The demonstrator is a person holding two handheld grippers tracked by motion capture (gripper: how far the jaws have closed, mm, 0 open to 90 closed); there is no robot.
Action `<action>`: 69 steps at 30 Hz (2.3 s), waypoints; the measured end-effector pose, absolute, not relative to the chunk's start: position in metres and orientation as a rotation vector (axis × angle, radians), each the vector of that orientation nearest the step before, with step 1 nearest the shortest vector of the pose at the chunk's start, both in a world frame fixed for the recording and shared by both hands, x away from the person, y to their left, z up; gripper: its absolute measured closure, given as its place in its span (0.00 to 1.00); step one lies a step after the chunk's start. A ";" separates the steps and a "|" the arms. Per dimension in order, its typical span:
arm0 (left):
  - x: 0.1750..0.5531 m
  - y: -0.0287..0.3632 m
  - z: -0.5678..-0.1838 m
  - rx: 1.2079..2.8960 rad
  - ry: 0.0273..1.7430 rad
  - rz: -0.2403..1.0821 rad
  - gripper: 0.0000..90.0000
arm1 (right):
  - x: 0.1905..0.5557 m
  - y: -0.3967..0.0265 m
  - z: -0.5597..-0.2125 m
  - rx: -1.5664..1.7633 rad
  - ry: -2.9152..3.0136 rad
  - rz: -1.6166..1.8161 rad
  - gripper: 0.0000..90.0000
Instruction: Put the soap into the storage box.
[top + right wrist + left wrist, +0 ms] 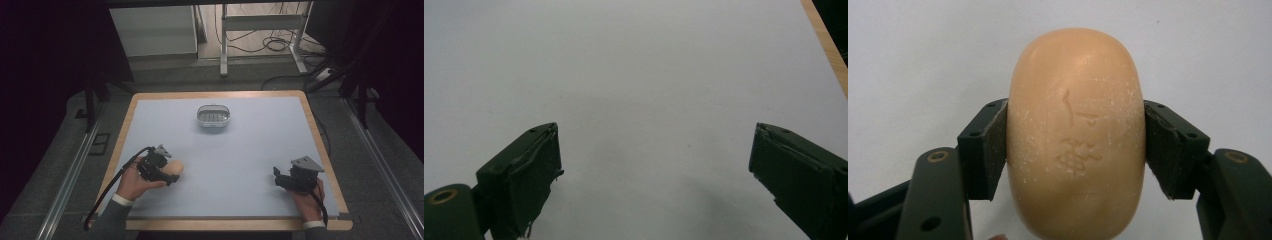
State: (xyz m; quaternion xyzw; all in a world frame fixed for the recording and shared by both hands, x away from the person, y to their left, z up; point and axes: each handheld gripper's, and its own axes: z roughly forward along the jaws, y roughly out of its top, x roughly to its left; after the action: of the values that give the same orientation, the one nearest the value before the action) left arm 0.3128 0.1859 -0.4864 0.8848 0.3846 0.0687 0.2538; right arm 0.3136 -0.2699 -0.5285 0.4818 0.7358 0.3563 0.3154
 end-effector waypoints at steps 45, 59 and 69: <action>0.337 0.174 -0.460 2.370 1.003 0.212 0.36 | 0.313 -0.270 -0.528 1.269 1.935 0.932 0.07; 0.350 0.172 -0.455 2.378 1.009 0.218 0.36 | 0.313 -0.269 -0.529 1.268 1.936 0.931 0.07; 0.359 0.169 -0.453 2.378 1.018 0.217 0.36 | 0.313 -0.269 -0.529 1.266 1.939 0.924 0.07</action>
State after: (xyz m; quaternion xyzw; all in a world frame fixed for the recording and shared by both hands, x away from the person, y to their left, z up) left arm 0.3590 0.1695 -0.4527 0.8821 0.3778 0.0807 0.2696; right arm 0.3134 -0.2690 -0.5286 0.4814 0.7371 0.3514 0.3187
